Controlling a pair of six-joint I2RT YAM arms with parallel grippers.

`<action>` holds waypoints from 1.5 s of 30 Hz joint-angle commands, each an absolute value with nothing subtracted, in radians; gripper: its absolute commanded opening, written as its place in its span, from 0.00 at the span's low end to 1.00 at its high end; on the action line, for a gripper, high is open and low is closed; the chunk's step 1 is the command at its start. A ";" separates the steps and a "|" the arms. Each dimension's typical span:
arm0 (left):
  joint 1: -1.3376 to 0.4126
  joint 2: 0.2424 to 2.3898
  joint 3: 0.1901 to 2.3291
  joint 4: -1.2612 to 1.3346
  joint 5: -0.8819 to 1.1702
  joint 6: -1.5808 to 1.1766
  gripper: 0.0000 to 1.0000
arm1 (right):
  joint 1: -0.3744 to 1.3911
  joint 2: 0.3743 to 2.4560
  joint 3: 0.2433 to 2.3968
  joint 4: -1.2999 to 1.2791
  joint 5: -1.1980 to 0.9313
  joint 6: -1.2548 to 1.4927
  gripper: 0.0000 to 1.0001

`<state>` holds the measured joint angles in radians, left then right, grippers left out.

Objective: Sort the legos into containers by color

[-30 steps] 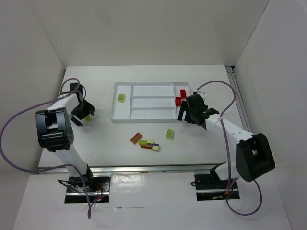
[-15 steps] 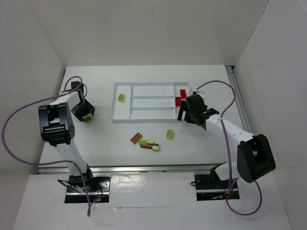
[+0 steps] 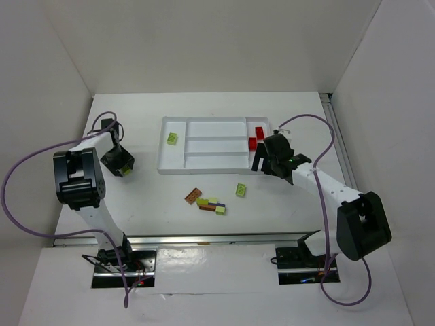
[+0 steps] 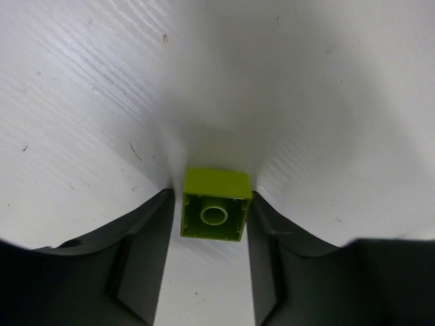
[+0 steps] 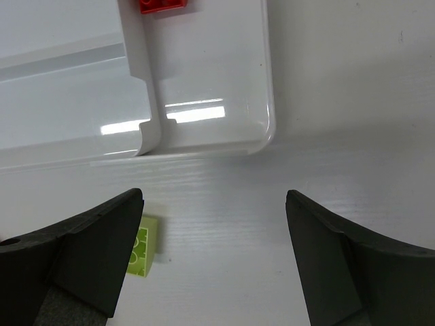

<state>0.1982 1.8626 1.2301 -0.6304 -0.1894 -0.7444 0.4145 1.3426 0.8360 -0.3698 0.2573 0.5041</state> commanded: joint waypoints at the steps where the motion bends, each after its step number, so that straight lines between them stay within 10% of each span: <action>1: 0.186 1.822 1.221 -0.650 -0.215 -0.773 0.55 | 0.423 1.298 0.827 -0.347 0.270 0.505 0.93; 7: 0.167 1.757 1.288 -0.672 -0.223 -0.735 0.18 | 0.423 1.287 0.827 -0.367 0.281 0.505 0.93; 16: -0.159 1.710 1.554 -0.658 -0.106 -0.528 0.18 | 0.423 1.278 0.836 -0.367 0.301 0.523 0.93; 33: -0.376 2.325 2.262 -0.667 0.086 -0.569 0.20 | 0.423 1.086 0.788 -0.509 0.489 0.661 0.93; 38: -0.376 2.428 2.298 -0.647 0.107 -0.578 0.29 | 0.423 1.086 0.779 -0.535 0.508 0.681 0.93; 40: -0.376 2.428 2.298 -0.647 0.107 -0.578 0.58 | 0.423 1.097 0.779 -0.545 0.508 0.681 0.93; 45: -0.376 2.430 2.298 -0.647 0.098 -0.568 0.84 | 0.423 1.118 0.790 -0.523 0.499 0.670 0.93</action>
<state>-0.3710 2.4378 2.2520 -0.6662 0.0845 -0.5671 0.4160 1.1065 0.7784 -0.5205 0.4728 0.6617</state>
